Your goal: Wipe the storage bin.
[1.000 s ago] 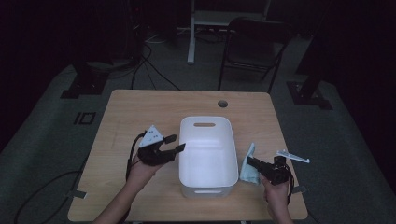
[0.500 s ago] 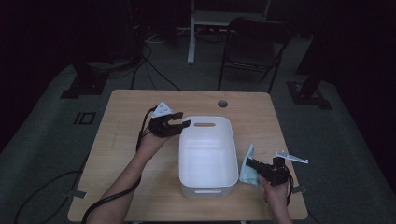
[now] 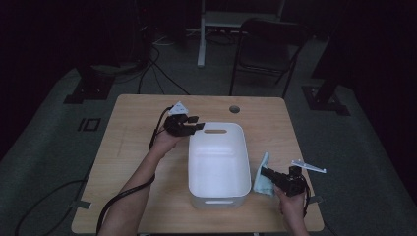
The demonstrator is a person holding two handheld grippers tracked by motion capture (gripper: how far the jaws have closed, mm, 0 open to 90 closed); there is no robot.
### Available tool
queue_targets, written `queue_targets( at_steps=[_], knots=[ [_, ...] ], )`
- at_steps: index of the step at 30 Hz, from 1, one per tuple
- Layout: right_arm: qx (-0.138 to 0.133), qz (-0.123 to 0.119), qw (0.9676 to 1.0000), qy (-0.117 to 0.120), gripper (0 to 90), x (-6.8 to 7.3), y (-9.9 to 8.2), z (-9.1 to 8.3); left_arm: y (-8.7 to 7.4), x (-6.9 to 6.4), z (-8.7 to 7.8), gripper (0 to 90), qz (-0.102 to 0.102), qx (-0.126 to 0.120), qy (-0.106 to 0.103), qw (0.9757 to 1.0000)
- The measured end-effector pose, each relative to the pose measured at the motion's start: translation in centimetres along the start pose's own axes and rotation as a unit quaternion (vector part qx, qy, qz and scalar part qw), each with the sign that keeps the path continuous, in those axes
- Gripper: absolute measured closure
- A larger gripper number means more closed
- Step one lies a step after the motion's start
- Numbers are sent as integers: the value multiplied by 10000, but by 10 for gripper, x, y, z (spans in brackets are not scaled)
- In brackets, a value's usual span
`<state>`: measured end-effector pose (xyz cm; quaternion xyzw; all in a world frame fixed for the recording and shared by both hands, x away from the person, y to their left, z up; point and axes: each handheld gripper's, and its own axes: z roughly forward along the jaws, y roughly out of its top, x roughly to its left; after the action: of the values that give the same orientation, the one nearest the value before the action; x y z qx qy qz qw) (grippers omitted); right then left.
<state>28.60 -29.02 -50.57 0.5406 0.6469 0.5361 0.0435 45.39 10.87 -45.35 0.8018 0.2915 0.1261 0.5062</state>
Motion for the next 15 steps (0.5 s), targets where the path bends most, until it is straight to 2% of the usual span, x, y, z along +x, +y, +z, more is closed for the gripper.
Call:
queue_targets(
  at_steps=[1,2,3,4,8,9,14,15],
  knots=[
    [0,0,10000,0,837,0,0,0,-1,0,1,595,-19,-21,-66,10000],
    [-8,3,10000,4,837,0,0,-1,-1,-1,2,675,30,-13,-106,9999],
    [-8,3,10000,4,837,0,0,-1,-1,-2,3,675,29,29,-203,9998],
    [-10,15,10000,-7,837,0,0,-1,-1,-3,3,753,42,28,-201,9998],
    [-6,21,10000,-16,837,-1,0,-1,-2,-6,1,764,82,41,-89,9999],
    [-6,18,10000,-16,837,-1,0,0,-3,-6,-2,770,96,37,-9,9999],
    [-39,39,10000,-28,837,-3,1,-2,-12,-4,-17,811,-28,-33,156,9999],
    [-41,69,10000,-31,837,-3,1,-3,-13,-5,-20,817,-61,-31,248,9997]
  ],
)
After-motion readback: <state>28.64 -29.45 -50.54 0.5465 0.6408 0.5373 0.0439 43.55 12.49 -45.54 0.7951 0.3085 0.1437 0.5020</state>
